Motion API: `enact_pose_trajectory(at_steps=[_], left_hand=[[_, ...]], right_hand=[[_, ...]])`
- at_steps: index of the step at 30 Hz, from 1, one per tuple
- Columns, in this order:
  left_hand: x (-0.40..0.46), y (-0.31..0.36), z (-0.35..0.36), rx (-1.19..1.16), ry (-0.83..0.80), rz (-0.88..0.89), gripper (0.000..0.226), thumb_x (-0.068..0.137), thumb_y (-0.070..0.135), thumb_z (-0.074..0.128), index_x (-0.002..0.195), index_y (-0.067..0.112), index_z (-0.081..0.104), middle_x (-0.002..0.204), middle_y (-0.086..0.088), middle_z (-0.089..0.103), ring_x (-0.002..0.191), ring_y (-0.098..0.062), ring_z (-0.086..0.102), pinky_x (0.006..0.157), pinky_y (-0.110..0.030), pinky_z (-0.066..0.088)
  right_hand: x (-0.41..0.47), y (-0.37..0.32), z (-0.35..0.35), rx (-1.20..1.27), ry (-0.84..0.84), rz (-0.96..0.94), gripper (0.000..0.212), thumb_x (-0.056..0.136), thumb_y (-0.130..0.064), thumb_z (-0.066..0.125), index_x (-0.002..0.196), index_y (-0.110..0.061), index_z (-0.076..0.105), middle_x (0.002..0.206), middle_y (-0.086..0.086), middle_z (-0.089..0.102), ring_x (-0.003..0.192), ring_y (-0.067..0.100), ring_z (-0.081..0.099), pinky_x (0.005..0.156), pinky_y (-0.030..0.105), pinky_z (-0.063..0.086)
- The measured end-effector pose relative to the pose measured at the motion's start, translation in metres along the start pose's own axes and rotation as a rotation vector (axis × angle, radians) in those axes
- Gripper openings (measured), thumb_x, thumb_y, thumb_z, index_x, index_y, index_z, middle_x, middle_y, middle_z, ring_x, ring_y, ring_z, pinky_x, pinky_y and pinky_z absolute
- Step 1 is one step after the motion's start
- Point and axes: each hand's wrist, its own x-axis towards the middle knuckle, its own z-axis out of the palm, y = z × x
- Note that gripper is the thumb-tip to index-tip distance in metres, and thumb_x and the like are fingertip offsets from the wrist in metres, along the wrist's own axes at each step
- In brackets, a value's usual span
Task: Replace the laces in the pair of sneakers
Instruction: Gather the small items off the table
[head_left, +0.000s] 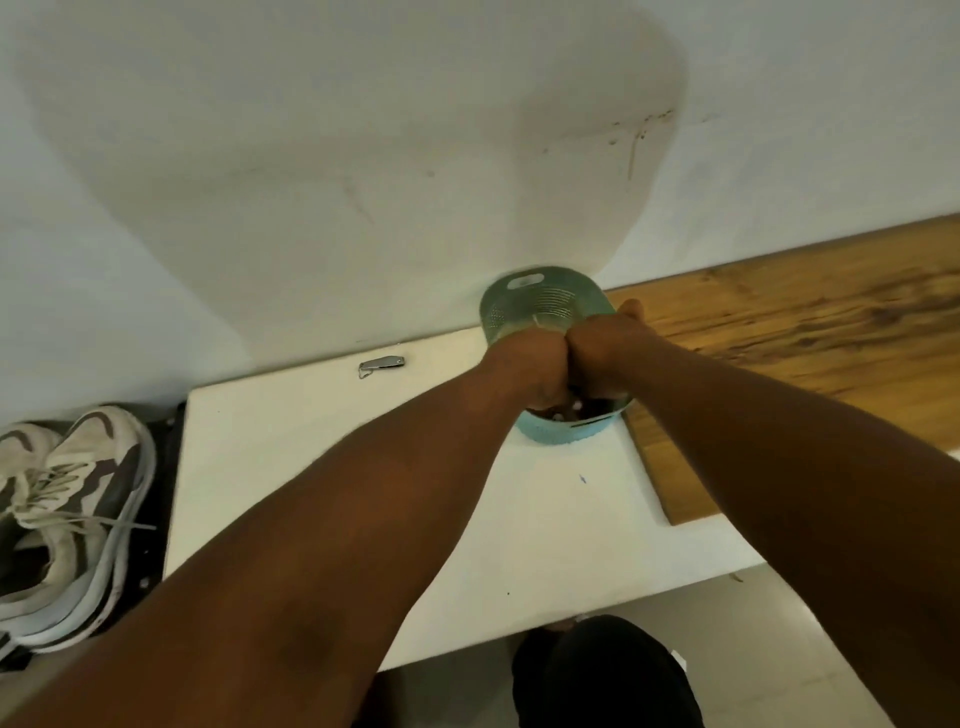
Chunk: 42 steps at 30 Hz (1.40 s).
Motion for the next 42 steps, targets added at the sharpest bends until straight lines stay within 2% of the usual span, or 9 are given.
enact_pose_trajectory(at_steps=[2, 4, 9, 17, 20, 25, 28, 33, 42], left_hand=[[-0.021, -0.013, -0.012, -0.046, 0.187, 0.035, 0.033, 0.085, 0.042, 0.077, 0.109, 0.020, 0.072, 0.086, 0.004, 0.061, 0.094, -0.024, 0.067, 0.073, -0.032, 0.044], [-0.042, -0.032, -0.021, -0.144, 0.398, 0.034, 0.024, 0.089, 0.035, 0.070, 0.108, 0.020, 0.073, 0.097, -0.001, 0.070, 0.098, -0.025, 0.068, 0.074, -0.030, 0.042], [-0.074, -0.112, -0.013, -0.377, 0.675, -0.156, 0.028, 0.084, 0.053, 0.072, 0.104, 0.032, 0.072, 0.100, 0.007, 0.074, 0.102, -0.020, 0.067, 0.085, -0.032, 0.053], [-0.076, -0.229, 0.047, -0.431, 0.520, -0.436, 0.047, 0.089, 0.036, 0.073, 0.132, 0.022, 0.062, 0.130, 0.000, 0.066, 0.125, -0.022, 0.059, 0.098, -0.033, 0.046], [-0.065, -0.248, 0.064, -0.495, 0.499, -0.489, 0.060, 0.086, 0.036, 0.076, 0.141, 0.026, 0.054, 0.138, -0.002, 0.058, 0.129, -0.023, 0.056, 0.101, -0.033, 0.045], [-0.058, -0.258, 0.079, -0.470, 0.478, -0.461, 0.070, 0.083, 0.043, 0.079, 0.145, 0.026, 0.051, 0.142, -0.007, 0.046, 0.126, -0.029, 0.056, 0.100, -0.039, 0.047], [-0.063, -0.253, 0.086, -0.475, 0.500, -0.436, 0.077, 0.081, 0.044, 0.080, 0.148, 0.023, 0.048, 0.144, -0.008, 0.046, 0.128, -0.031, 0.053, 0.103, -0.040, 0.044], [-0.072, -0.225, 0.075, -0.406, 0.498, -0.355, 0.059, 0.079, 0.045, 0.080, 0.129, 0.020, 0.059, 0.117, -0.004, 0.068, 0.114, -0.030, 0.062, 0.094, -0.038, 0.045], [-0.070, -0.132, 0.081, -0.361, 0.349, -0.256, 0.099, 0.082, 0.055, 0.076, 0.161, 0.028, 0.022, 0.162, -0.004, 0.031, 0.152, -0.030, 0.024, 0.115, -0.049, 0.038]], right_hand=[[-0.004, -0.004, -0.021, 0.054, 0.102, 0.018, 0.021, 0.087, -0.051, 0.062, 0.095, -0.032, 0.059, 0.078, -0.009, 0.051, 0.086, 0.018, 0.050, 0.091, 0.045, 0.030], [-0.007, -0.012, -0.045, 0.074, 0.230, 0.056, 0.014, 0.089, -0.044, 0.058, 0.094, -0.030, 0.060, 0.080, -0.008, 0.054, 0.088, 0.020, 0.054, 0.088, 0.042, 0.030], [0.013, -0.075, -0.083, 0.550, 0.536, 0.040, 0.019, 0.085, -0.024, 0.059, 0.099, -0.023, 0.071, 0.096, 0.002, 0.072, 0.093, 0.027, 0.064, 0.081, 0.033, 0.042], [0.092, -0.202, -0.051, 0.393, 0.285, -0.131, 0.010, 0.081, -0.017, 0.063, 0.090, -0.016, 0.057, 0.101, 0.007, 0.064, 0.098, 0.031, 0.064, 0.072, 0.031, 0.045], [0.115, -0.215, -0.029, 0.436, 0.304, -0.081, 0.027, 0.088, -0.018, 0.061, 0.115, -0.015, 0.060, 0.110, 0.010, 0.059, 0.103, 0.033, 0.061, 0.076, 0.036, 0.048], [0.131, -0.226, -0.013, 0.444, 0.343, -0.098, 0.026, 0.095, -0.027, 0.063, 0.116, -0.014, 0.062, 0.116, 0.014, 0.055, 0.102, 0.034, 0.058, 0.081, 0.040, 0.053], [0.126, -0.232, -0.017, 0.438, 0.317, -0.045, 0.022, 0.092, -0.015, 0.063, 0.112, -0.008, 0.058, 0.114, 0.014, 0.058, 0.105, 0.034, 0.061, 0.080, 0.040, 0.050], [0.095, -0.221, -0.041, 0.399, 0.321, -0.002, 0.023, 0.090, -0.009, 0.062, 0.112, -0.007, 0.059, 0.112, 0.013, 0.060, 0.105, 0.033, 0.063, 0.074, 0.038, 0.047], [0.016, -0.093, -0.081, 0.532, 0.501, 0.120, 0.013, 0.093, -0.028, 0.056, 0.100, -0.017, 0.060, 0.096, 0.003, 0.062, 0.087, 0.023, 0.060, 0.064, 0.030, 0.037]])
